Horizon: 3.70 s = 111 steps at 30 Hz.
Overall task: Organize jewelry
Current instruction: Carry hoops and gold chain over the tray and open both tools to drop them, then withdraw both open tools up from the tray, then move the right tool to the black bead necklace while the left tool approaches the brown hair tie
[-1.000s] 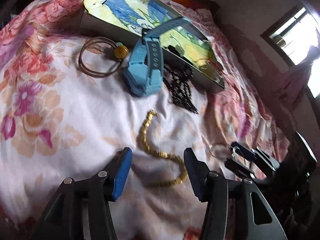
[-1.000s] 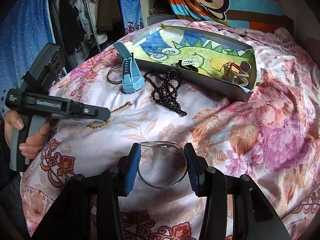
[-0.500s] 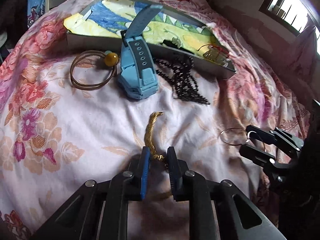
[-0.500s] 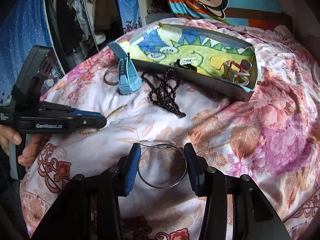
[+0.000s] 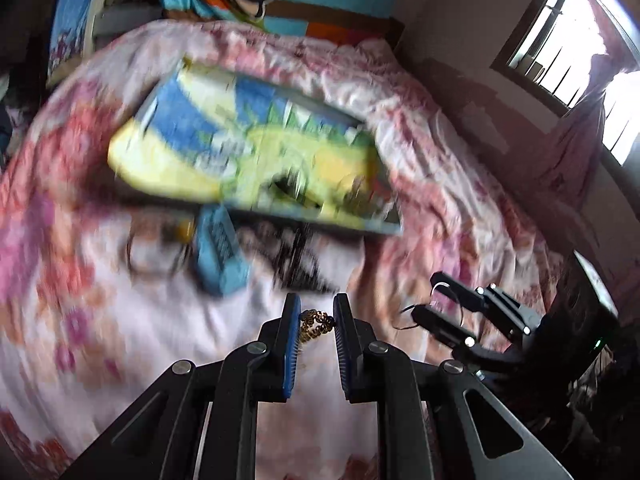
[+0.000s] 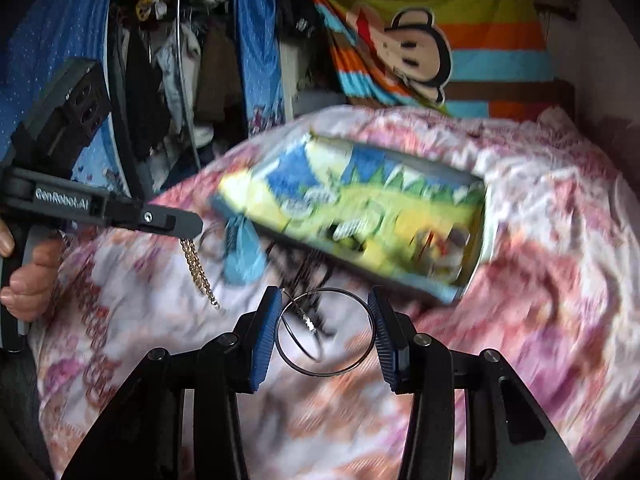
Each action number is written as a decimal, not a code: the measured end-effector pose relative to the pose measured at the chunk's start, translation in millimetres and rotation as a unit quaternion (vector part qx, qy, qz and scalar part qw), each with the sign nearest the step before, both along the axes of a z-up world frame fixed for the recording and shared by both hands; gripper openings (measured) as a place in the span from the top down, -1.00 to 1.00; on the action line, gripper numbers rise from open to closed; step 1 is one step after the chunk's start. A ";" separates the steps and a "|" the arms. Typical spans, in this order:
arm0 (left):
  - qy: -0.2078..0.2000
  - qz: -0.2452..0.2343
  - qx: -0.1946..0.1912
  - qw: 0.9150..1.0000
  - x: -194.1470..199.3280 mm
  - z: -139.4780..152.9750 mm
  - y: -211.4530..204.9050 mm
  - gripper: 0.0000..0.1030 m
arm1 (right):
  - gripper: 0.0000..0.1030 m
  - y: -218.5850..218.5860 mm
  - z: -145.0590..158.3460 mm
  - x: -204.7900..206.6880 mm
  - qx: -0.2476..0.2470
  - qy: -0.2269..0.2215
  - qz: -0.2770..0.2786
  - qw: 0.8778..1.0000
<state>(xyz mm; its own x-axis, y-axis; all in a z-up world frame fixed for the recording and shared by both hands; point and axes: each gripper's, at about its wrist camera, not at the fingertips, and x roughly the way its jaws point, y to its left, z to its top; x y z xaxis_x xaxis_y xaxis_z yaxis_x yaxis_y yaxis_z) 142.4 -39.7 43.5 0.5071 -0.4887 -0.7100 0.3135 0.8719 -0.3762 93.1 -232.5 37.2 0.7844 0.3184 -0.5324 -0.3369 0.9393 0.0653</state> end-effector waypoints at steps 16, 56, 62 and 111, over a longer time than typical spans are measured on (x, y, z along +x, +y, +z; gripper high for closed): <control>-0.033 0.102 0.028 0.994 126.9 1.6 -27.9 0.69 | 0.22 -4.6 -26.7 106.9 -0.041 -0.039 -0.050 0.997; -0.223 0.174 0.050 0.958 -49.8 98.4 14.7 -0.99 | -0.97 -6.5 94.9 -60.6 0.053 -0.163 -0.082 0.982; -0.255 0.184 0.067 0.947 -96.3 97.7 28.9 -0.99 | -0.97 3.9 103.5 -99.2 0.057 -0.174 -0.071 0.981; -0.089 0.090 0.064 0.990 -6.5 -61.3 55.3 -0.99 | -0.95 34.2 -54.3 14.5 -0.104 0.097 -0.003 0.990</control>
<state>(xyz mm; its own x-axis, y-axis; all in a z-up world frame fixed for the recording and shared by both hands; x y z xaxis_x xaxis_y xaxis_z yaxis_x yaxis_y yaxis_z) 136.0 15.6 -17.8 0.7007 -0.2910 -0.6514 0.2011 0.9566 -0.2109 107.6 -198.4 -17.1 0.6632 0.1817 -0.7260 -0.3310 0.9412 -0.0669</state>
